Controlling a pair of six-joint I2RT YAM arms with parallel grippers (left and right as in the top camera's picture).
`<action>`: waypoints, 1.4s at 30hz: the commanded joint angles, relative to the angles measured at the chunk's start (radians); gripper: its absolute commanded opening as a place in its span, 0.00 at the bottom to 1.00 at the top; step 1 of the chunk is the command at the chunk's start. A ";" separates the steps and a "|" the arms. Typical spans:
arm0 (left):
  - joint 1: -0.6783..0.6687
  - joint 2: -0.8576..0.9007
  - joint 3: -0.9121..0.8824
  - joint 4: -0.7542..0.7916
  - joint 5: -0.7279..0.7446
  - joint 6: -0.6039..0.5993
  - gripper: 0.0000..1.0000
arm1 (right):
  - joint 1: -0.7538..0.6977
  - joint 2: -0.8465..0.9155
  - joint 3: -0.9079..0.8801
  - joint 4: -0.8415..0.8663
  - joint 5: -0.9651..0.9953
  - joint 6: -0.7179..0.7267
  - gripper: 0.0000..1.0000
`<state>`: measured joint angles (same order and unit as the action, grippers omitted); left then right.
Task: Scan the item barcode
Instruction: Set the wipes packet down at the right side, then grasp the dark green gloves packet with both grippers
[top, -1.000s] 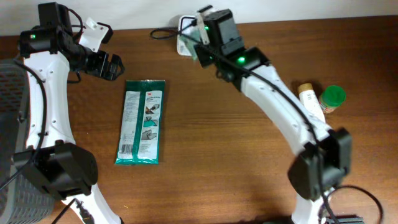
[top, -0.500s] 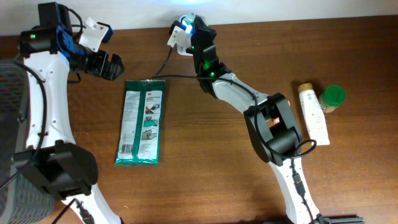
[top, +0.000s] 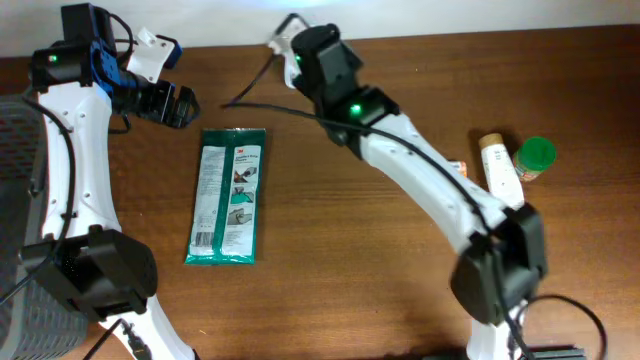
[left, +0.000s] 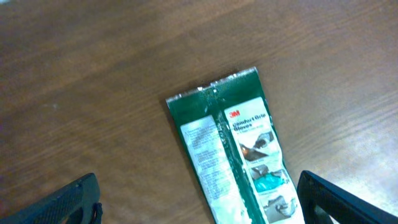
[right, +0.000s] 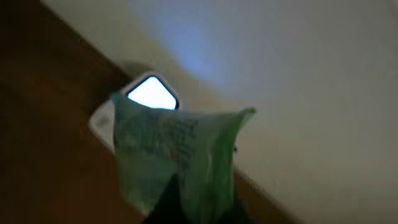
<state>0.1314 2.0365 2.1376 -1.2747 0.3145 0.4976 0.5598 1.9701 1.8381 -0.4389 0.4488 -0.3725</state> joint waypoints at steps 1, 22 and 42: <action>0.003 -0.010 0.007 -0.002 0.003 0.013 0.99 | -0.008 -0.147 -0.005 -0.371 -0.061 0.552 0.04; 0.003 -0.010 0.007 -0.002 0.003 0.013 0.99 | -0.520 -0.131 -0.250 -0.697 -0.764 0.556 0.64; 0.008 -0.010 0.007 -0.045 0.135 0.010 0.99 | 0.130 0.380 -0.280 0.217 -1.085 1.317 0.65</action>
<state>0.1318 2.0365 2.1376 -1.3205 0.4164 0.4976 0.6525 2.2868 1.5589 -0.2337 -0.7238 0.8463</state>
